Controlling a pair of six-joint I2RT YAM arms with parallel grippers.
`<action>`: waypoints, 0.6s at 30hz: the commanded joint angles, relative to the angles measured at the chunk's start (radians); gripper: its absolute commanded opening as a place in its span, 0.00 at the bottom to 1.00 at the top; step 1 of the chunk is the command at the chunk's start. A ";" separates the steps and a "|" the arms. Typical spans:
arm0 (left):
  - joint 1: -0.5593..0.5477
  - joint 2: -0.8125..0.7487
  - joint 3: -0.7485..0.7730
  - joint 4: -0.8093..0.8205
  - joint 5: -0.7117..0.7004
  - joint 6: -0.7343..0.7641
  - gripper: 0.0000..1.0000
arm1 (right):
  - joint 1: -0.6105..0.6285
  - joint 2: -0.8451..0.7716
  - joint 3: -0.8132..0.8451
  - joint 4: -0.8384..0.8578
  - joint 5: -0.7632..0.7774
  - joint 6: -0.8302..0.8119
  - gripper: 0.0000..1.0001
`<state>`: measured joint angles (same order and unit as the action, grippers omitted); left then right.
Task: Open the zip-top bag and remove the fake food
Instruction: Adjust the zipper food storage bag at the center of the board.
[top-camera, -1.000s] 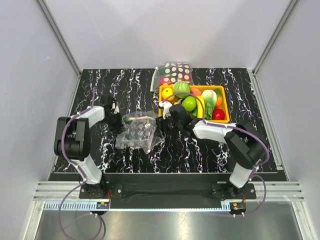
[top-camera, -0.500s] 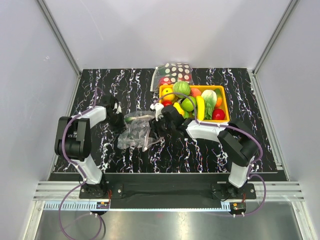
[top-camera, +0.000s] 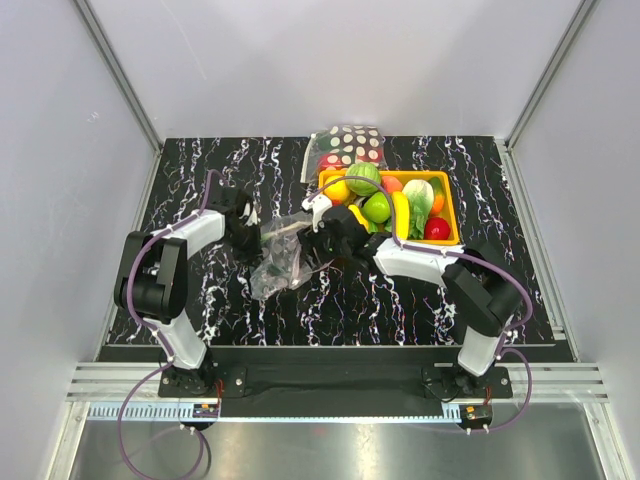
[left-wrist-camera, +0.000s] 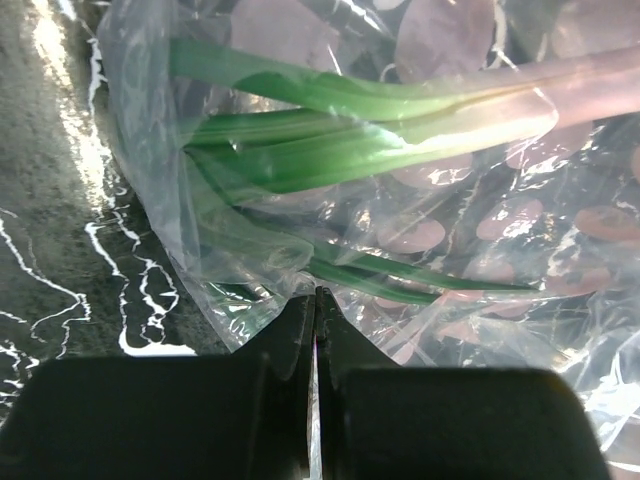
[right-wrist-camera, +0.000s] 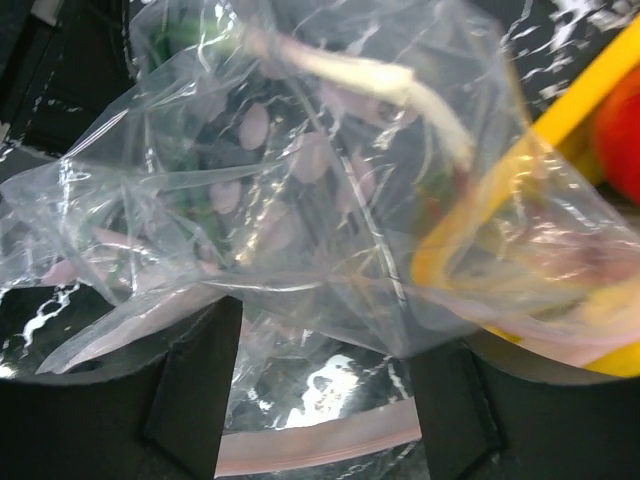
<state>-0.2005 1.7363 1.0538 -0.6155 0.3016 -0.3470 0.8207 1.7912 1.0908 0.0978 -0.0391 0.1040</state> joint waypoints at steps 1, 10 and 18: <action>-0.008 -0.011 0.028 -0.013 -0.016 0.031 0.00 | 0.011 -0.070 -0.006 0.060 0.091 -0.056 0.71; -0.036 -0.017 0.040 -0.012 0.076 0.132 0.00 | 0.011 -0.023 0.020 0.132 -0.082 -0.085 0.72; -0.063 -0.001 0.064 -0.018 0.148 0.197 0.00 | 0.011 0.034 0.050 0.151 -0.176 -0.099 0.74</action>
<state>-0.2489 1.7367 1.0702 -0.6392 0.3740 -0.2024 0.8227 1.7992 1.0927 0.1913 -0.1516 0.0261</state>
